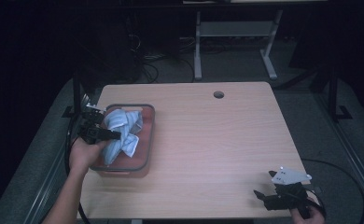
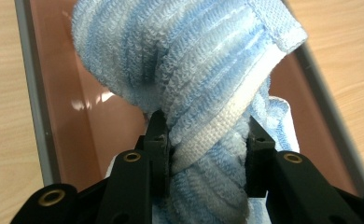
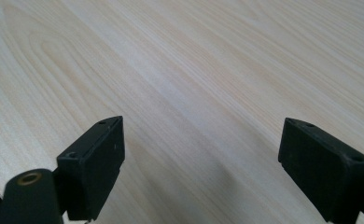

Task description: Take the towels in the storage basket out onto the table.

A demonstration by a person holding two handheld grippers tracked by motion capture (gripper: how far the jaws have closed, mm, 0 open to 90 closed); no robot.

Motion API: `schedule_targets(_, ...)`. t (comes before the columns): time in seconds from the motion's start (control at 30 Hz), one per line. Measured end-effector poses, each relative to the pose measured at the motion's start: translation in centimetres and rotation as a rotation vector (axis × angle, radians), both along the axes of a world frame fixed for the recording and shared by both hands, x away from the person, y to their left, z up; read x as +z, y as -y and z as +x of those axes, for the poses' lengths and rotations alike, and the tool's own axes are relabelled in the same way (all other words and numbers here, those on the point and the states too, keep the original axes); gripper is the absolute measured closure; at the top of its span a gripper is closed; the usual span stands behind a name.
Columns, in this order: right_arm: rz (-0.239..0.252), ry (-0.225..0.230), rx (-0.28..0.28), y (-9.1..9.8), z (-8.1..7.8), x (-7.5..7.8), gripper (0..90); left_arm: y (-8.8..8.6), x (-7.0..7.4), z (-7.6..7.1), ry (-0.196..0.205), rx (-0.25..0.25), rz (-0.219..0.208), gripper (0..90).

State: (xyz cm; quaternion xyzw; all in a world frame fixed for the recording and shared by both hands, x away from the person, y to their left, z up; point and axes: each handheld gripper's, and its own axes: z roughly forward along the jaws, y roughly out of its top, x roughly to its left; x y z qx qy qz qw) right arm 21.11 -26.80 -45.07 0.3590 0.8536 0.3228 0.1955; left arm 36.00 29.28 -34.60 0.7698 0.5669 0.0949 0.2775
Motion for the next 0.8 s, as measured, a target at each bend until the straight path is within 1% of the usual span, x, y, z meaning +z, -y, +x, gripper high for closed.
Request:
schedule_targets(0.07,0.006,-0.001,-0.006,0.1,0.0,0.0,13.9,0.2,0.4,-0.2,0.013,-0.002,0.004,62.2)
schedule_targets(0.13,0.003,0.001,-0.006,0.2,0.1,0.0,13.9,0.4,1.0,-0.3,0.034,-0.004,0.006,62.2)
schedule_targets(0.23,0.002,0.001,-0.001,0.1,0.1,0.1,13.9,0.7,1.8,-0.4,0.054,-0.015,0.009,62.2)
schedule_targets(0.33,-0.003,0.005,-0.003,0.1,0.1,0.1,13.9,1.0,2.3,-0.4,0.068,-0.023,0.0,62.2)
schedule_targets(0.37,0.0,0.003,-0.006,0.1,0.1,0.1,13.9,1.0,2.5,-0.4,0.068,-0.024,-0.009,62.2)
schedule_targets(0.43,0.004,-0.001,-0.008,0.2,0.1,0.0,13.9,1.1,2.9,-0.6,0.076,-0.023,-0.009,62.2)
schedule_targets(0.5,-0.005,0.004,-0.005,0.2,0.1,0.0,13.9,1.1,3.3,-0.6,0.083,-0.026,-0.016,62.2)
schedule_targets(0.53,0.002,-0.001,-0.008,0.1,0.1,0.0,13.9,1.1,3.5,-0.7,0.091,-0.027,-0.011,62.2)
schedule_targets(0.63,0.002,0.002,-0.01,0.1,0.2,0.1,13.9,1.4,4.0,-0.7,0.099,-0.033,-0.015,62.2)
schedule_targets(0.67,-0.012,0.009,-0.001,0.2,0.2,0.1,13.9,1.5,4.2,-0.8,0.101,-0.035,-0.016,62.2)
schedule_targets(0.7,0.006,0.003,-0.013,0.0,0.2,0.1,13.9,1.6,4.4,-0.8,0.102,-0.039,-0.017,62.2)
schedule_targets(0.73,-0.004,0.005,-0.006,0.1,0.2,0.1,13.9,1.6,4.6,-0.8,0.106,-0.042,-0.019,62.1)
schedule_targets(0.8,-0.005,0.001,-0.006,0.0,0.2,0.1,13.9,1.7,4.9,-0.8,0.111,-0.045,-0.026,62.1)
